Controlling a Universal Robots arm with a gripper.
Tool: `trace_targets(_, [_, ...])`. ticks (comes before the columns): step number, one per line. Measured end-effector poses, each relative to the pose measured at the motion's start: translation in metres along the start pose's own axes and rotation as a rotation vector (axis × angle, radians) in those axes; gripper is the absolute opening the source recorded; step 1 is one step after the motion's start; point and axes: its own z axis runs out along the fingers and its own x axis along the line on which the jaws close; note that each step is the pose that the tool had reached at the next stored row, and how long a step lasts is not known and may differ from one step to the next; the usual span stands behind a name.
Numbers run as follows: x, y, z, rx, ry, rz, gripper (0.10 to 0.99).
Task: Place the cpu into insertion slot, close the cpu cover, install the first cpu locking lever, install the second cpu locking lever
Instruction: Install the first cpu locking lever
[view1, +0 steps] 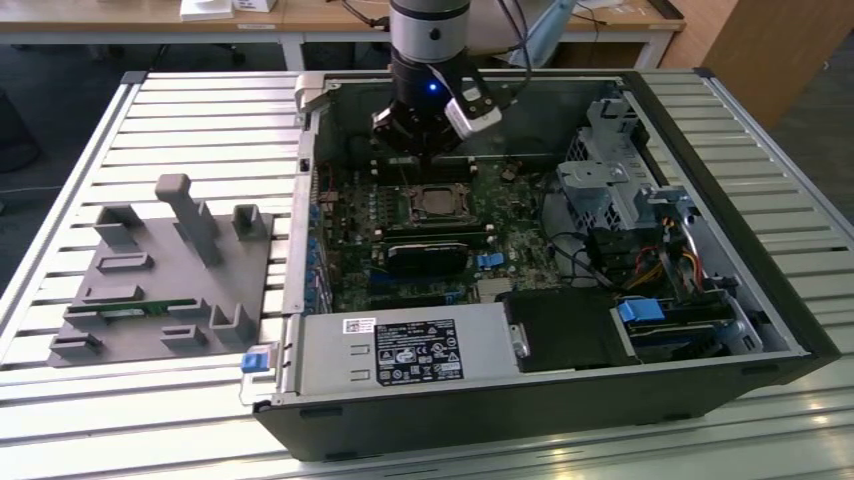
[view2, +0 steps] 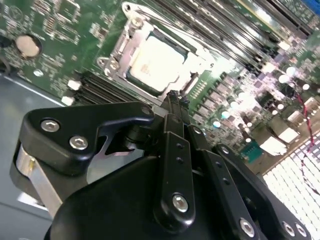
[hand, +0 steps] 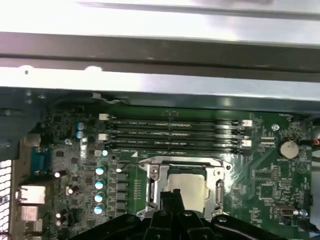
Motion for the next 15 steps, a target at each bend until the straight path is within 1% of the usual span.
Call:
trace_targets(2, [0.0036, 0.0001, 0.0001, 0.0, -0.0001, 0.0, 0.122])
trace_targets(12, [0.0112, 0.0002, -0.0001, 0.0, 0.0, 0.0, 0.122])
trace_targets(15, [0.0123, 0.0002, -0.0001, 0.0, 0.0, 0.0, 0.122])
